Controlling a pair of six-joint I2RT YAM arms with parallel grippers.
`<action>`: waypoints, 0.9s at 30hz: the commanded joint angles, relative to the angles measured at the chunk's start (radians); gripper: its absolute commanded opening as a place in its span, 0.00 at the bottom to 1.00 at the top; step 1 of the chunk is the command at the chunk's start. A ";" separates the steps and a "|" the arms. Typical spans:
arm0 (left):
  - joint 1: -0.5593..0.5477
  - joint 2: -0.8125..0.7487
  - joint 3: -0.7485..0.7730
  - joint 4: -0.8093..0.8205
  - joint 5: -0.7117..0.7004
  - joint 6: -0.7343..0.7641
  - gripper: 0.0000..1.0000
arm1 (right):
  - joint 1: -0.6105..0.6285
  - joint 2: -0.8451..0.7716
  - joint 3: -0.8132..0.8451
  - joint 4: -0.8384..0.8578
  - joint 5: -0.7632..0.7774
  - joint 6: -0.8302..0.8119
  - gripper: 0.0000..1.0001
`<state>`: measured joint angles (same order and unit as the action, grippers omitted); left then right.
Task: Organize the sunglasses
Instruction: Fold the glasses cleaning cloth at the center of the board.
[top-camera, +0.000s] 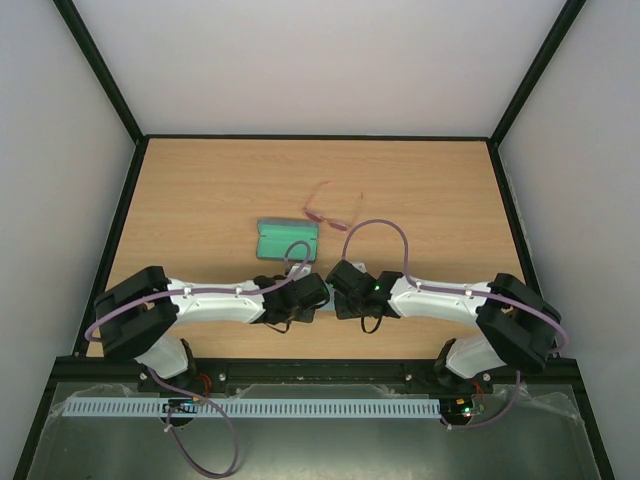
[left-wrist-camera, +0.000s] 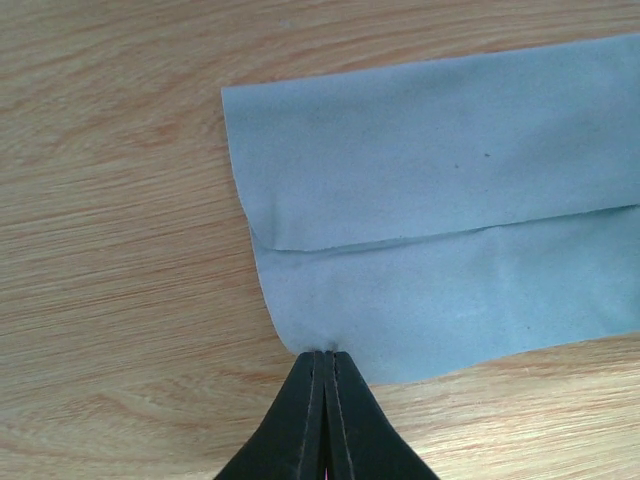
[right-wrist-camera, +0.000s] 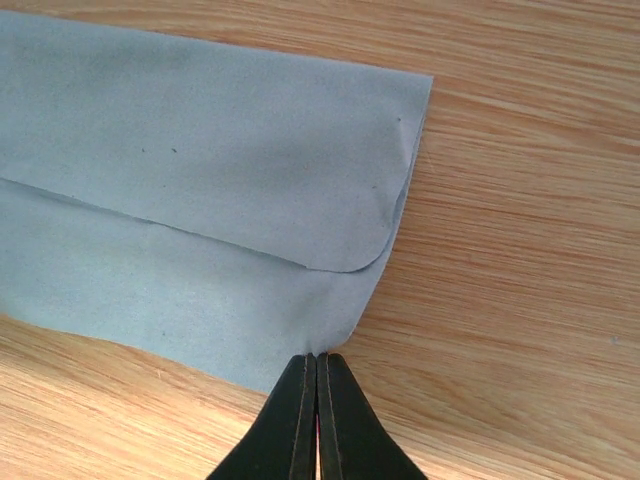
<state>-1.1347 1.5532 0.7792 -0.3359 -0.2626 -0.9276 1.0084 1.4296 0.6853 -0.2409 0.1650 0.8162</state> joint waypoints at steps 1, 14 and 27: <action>-0.004 -0.025 0.025 -0.026 -0.035 -0.011 0.02 | 0.007 -0.020 -0.006 -0.049 0.017 0.015 0.01; 0.029 -0.036 0.033 -0.020 -0.042 -0.001 0.02 | 0.006 -0.023 0.013 -0.058 0.054 0.031 0.01; 0.063 -0.033 0.057 -0.023 -0.043 0.020 0.02 | 0.004 -0.005 0.050 -0.062 0.079 0.031 0.01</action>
<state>-1.0870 1.5364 0.8036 -0.3515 -0.2817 -0.9230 1.0077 1.4246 0.7002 -0.2432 0.2077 0.8383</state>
